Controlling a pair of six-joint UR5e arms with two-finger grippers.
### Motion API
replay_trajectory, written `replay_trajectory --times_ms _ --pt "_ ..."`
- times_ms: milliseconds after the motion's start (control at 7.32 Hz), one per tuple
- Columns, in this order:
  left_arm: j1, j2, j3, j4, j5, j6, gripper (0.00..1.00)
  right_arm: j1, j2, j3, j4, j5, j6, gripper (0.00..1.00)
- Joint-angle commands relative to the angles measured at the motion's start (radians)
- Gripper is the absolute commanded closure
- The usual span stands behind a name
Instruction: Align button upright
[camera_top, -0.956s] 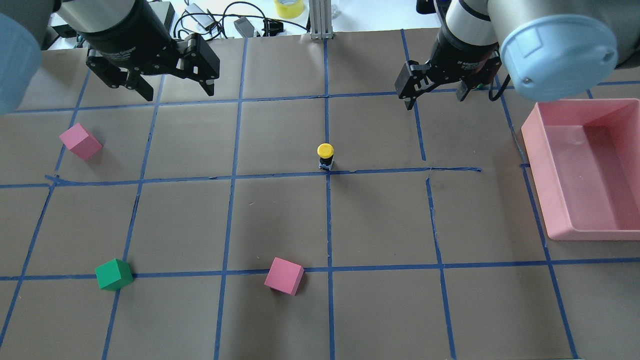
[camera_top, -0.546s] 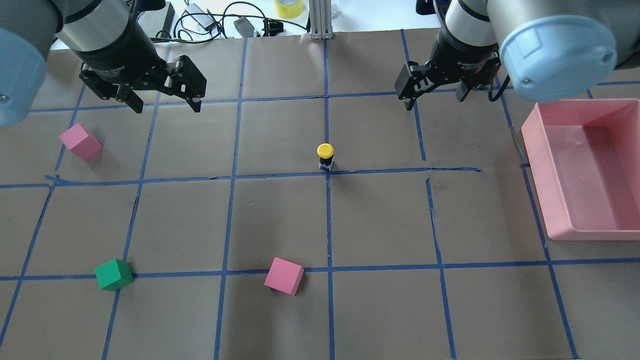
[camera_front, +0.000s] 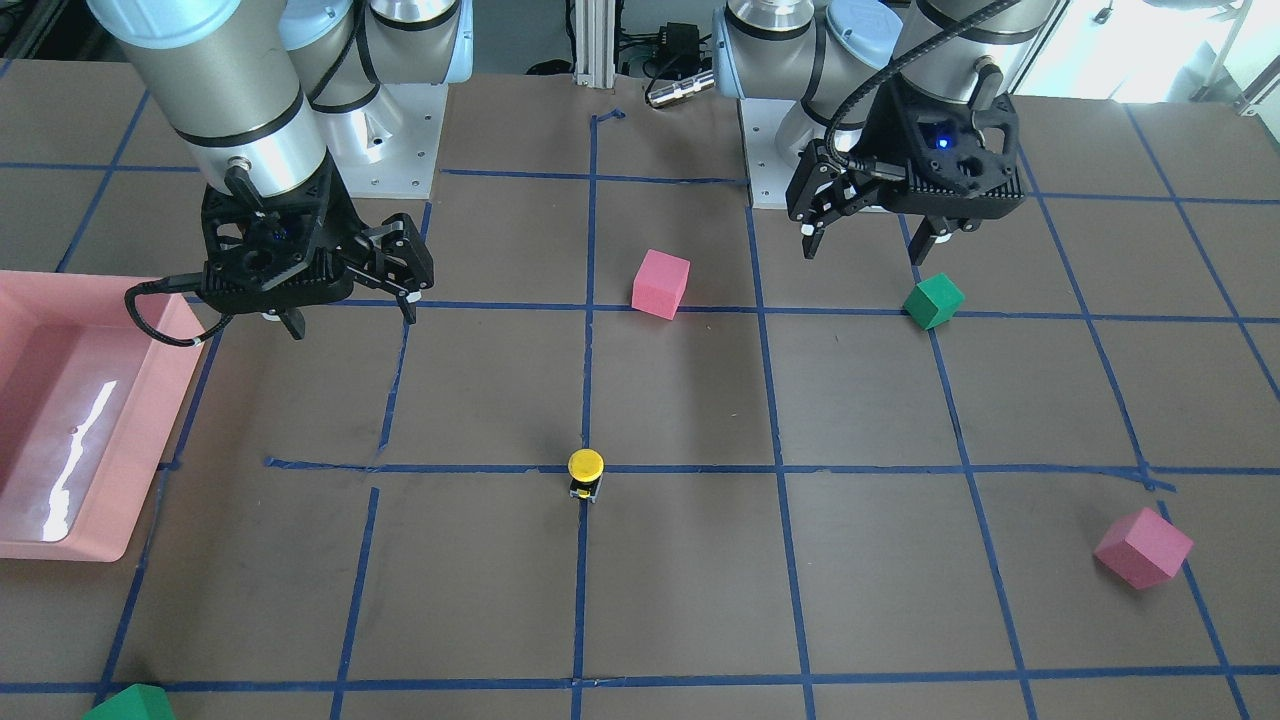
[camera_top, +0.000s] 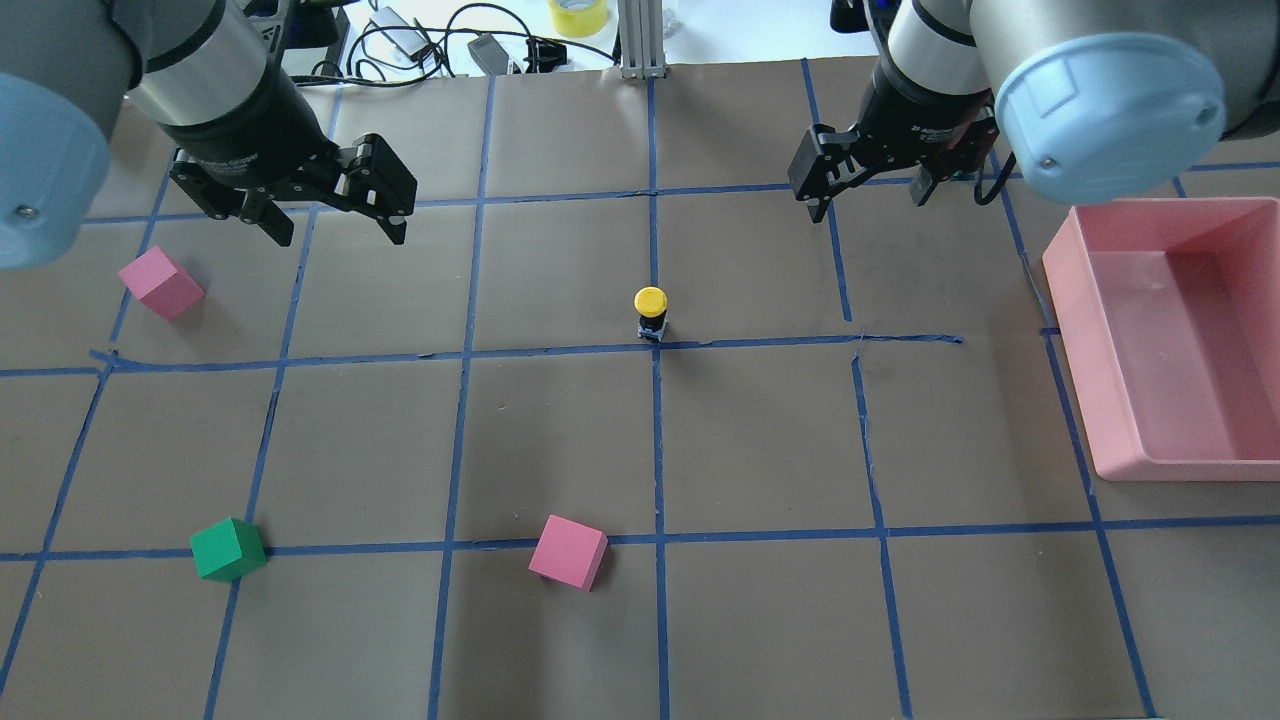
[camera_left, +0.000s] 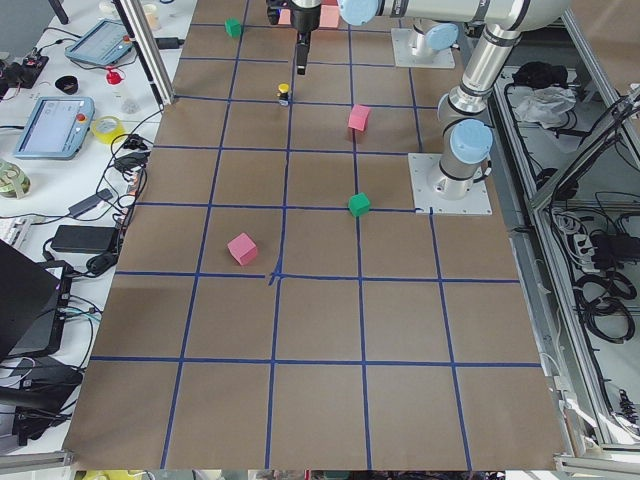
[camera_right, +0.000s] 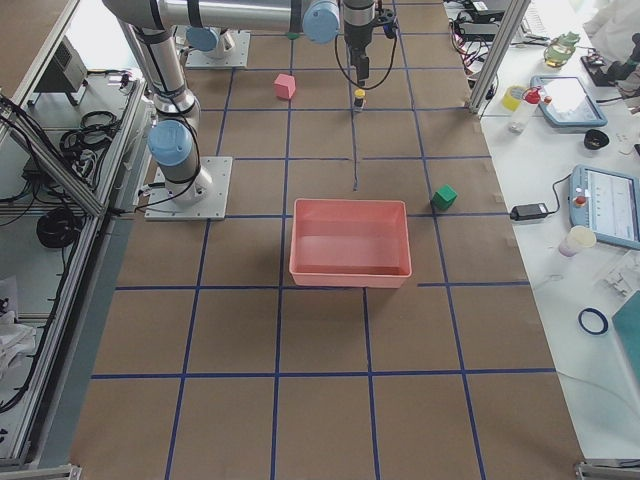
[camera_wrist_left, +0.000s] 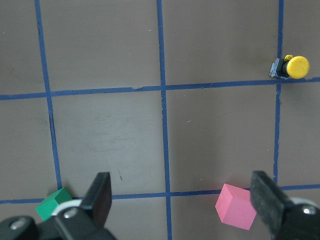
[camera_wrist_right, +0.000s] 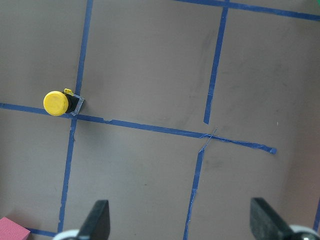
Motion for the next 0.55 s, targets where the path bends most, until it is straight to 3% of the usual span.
replay_trajectory --times_ms 0,410 --pt "-0.001 0.000 -0.001 0.000 0.005 0.000 0.00 -0.001 -0.001 -0.001 0.000 -0.014 0.009 0.00" --pt "0.004 -0.005 0.004 0.002 0.002 0.000 0.00 -0.001 -0.004 0.001 0.001 -0.008 0.011 0.00"
